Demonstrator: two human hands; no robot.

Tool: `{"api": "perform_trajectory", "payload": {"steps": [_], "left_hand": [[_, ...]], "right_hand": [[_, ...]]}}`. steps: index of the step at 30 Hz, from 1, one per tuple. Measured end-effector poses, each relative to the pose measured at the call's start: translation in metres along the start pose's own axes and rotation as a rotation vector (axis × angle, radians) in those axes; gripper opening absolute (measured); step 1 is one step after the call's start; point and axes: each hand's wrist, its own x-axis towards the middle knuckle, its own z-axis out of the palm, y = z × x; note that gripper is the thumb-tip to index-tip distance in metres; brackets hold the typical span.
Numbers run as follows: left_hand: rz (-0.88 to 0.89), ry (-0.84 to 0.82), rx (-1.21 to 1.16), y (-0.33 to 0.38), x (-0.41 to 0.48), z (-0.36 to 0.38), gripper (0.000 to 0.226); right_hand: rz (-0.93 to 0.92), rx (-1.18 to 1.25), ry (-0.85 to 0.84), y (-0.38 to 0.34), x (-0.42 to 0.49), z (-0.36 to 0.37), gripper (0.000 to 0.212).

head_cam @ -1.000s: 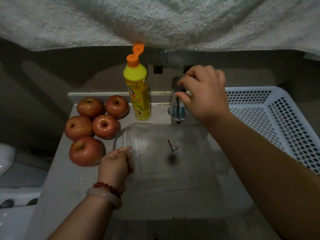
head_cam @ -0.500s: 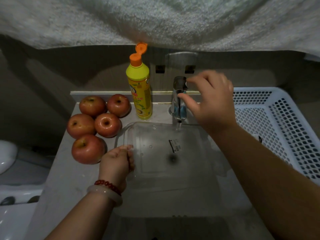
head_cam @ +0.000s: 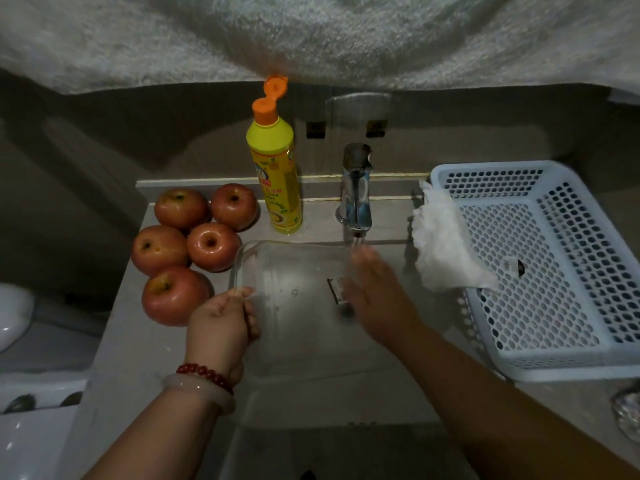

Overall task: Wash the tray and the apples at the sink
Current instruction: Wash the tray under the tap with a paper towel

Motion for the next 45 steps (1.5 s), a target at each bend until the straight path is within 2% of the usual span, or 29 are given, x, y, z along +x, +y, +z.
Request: {"api": "perform_trajectory", "payload": {"steps": [2, 5, 7, 8, 11, 13, 14, 17, 19, 23, 25, 29, 30, 32, 35, 37, 39, 42, 45], "left_hand": [[0.015, 0.005, 0.018, 0.000, -0.002, -0.002, 0.024], [0.030, -0.003, 0.039, 0.000, -0.006, 0.000, 0.023], [0.038, -0.009, 0.055, 0.000, -0.006, 0.002, 0.024], [0.047, -0.007, 0.065, 0.001, -0.006, 0.002, 0.025], [0.068, 0.004, 0.082, 0.002, -0.003, -0.002, 0.025], [0.073, 0.009, 0.083, 0.002, -0.001, -0.004, 0.025], [0.073, 0.004, 0.078, 0.001, -0.002, -0.003, 0.025], [0.066, -0.040, 0.059, -0.003, -0.007, 0.001, 0.025], [0.065, -0.051, 0.071, -0.004, -0.010, 0.002, 0.026], [0.080, -0.031, 0.082, -0.001, -0.006, -0.003, 0.025], [0.087, -0.031, 0.077, 0.000, -0.005, -0.003, 0.025], [0.112, -0.069, 0.091, -0.005, -0.010, 0.005, 0.024], [0.113, -0.074, 0.095, -0.005, -0.011, 0.005, 0.024], [0.118, -0.065, 0.098, -0.004, -0.012, 0.003, 0.024], [0.123, -0.043, 0.102, -0.001, -0.008, -0.005, 0.025], [0.110, -0.027, 0.091, -0.001, -0.006, -0.008, 0.026], [0.100, -0.024, 0.088, -0.002, -0.005, -0.008, 0.026], [0.090, -0.036, 0.092, -0.004, -0.006, -0.008, 0.025], [0.102, -0.025, 0.105, -0.005, -0.005, -0.013, 0.025]], "right_hand": [[0.046, -0.004, 0.040, 0.003, 0.000, -0.001, 0.077], [-0.168, -0.055, -0.029, -0.033, -0.024, 0.015, 0.075], [-0.245, -0.080, -0.050, -0.043, -0.030, 0.023, 0.072], [-0.224, -0.068, -0.024, -0.039, -0.025, 0.021, 0.072], [-0.006, 0.044, 0.077, -0.004, -0.004, 0.005, 0.067], [0.068, 0.033, 0.078, 0.001, -0.005, -0.001, 0.064], [0.036, 0.012, 0.059, -0.008, -0.010, 0.001, 0.066], [-0.210, -0.096, -0.042, -0.050, -0.035, 0.018, 0.065], [-0.256, -0.121, -0.016, -0.048, -0.034, 0.022, 0.064], [0.028, 0.012, 0.145, 0.003, -0.010, 0.004, 0.068], [0.096, 0.027, 0.164, 0.003, -0.013, 0.003, 0.067], [-0.190, -0.027, 0.054, -0.052, -0.035, 0.024, 0.070], [-0.211, -0.028, 0.066, -0.053, -0.032, 0.026, 0.069], [-0.114, 0.024, 0.133, -0.038, -0.015, 0.020, 0.063], [0.151, 0.122, 0.167, 0.003, 0.002, 0.003, 0.057], [0.211, 0.143, 0.172, 0.006, -0.005, 0.004, 0.059], [0.066, 0.079, 0.173, -0.017, -0.021, 0.016, 0.065], [-0.157, -0.018, 0.053, -0.052, -0.034, 0.031, 0.068], [-0.087, -0.023, 0.103, -0.033, -0.003, 0.025, 0.071]]}}
